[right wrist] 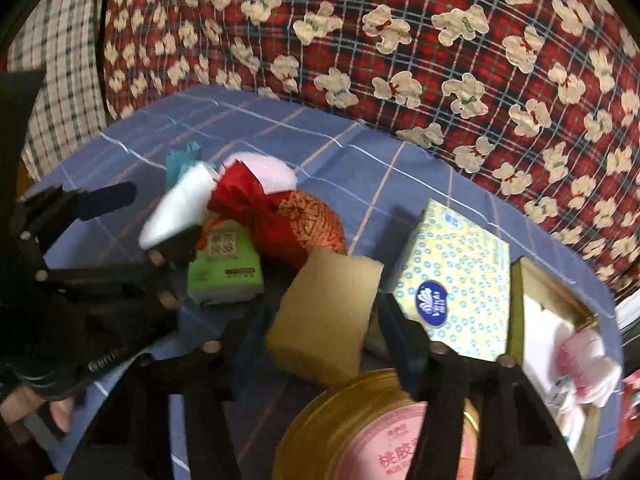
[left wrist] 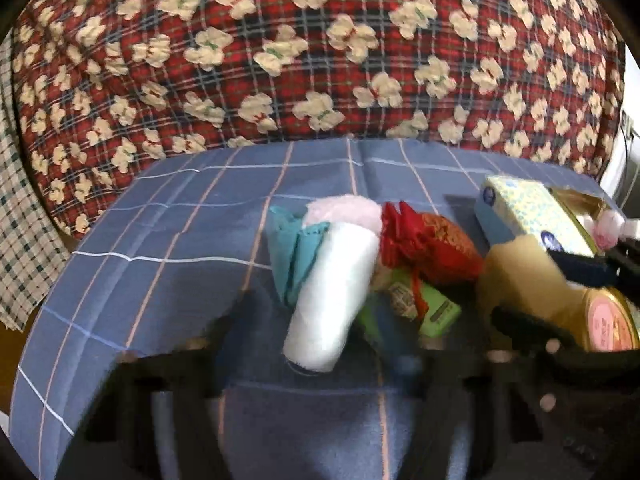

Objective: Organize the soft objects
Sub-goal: 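Move both tools back toward the items on the bed, then grasp the white rolled towel with the left tool while the right tool grasps the yellow sponge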

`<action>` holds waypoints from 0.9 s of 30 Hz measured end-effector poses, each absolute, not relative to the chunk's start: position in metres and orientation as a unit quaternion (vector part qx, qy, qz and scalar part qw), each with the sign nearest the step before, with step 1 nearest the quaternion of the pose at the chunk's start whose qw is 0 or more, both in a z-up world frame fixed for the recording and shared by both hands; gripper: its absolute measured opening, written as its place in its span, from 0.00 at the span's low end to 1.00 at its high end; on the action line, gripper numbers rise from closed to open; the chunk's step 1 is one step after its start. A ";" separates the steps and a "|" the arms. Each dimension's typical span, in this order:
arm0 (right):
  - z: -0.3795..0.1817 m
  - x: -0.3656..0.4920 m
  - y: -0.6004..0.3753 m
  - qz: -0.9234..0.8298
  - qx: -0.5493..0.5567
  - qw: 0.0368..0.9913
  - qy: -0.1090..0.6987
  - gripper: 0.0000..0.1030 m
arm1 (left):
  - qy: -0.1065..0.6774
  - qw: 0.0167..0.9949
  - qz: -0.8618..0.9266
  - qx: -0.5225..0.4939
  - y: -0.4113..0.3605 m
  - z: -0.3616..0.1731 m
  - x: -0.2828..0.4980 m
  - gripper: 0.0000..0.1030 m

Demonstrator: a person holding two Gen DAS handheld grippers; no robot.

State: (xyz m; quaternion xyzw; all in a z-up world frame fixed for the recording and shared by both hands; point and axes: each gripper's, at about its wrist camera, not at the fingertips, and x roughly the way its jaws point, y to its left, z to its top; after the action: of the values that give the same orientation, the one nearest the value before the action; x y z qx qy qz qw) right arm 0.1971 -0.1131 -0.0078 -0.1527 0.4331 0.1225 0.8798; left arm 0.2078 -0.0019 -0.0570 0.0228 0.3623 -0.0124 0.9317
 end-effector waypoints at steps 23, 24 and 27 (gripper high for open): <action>0.000 0.175 -0.118 0.154 -0.097 0.920 0.346 0.37 | 0.315 0.949 -0.010 0.000 0.007 -0.045 0.193 0.26; 0.001 0.175 -0.118 0.155 -0.093 0.923 0.341 0.37 | 0.315 0.949 -0.011 0.001 0.006 -0.045 0.193 0.26; 0.002 0.171 -0.118 0.156 -0.082 0.929 0.327 0.36 | 0.312 0.950 -0.010 0.003 0.006 -0.044 0.193 0.26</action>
State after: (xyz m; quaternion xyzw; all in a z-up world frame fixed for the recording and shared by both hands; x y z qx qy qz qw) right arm 0.1712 -0.1185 0.0023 -0.0816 0.3266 0.1557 0.9287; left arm 0.1932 0.0057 -0.0443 0.0032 0.3121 -0.0104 0.9500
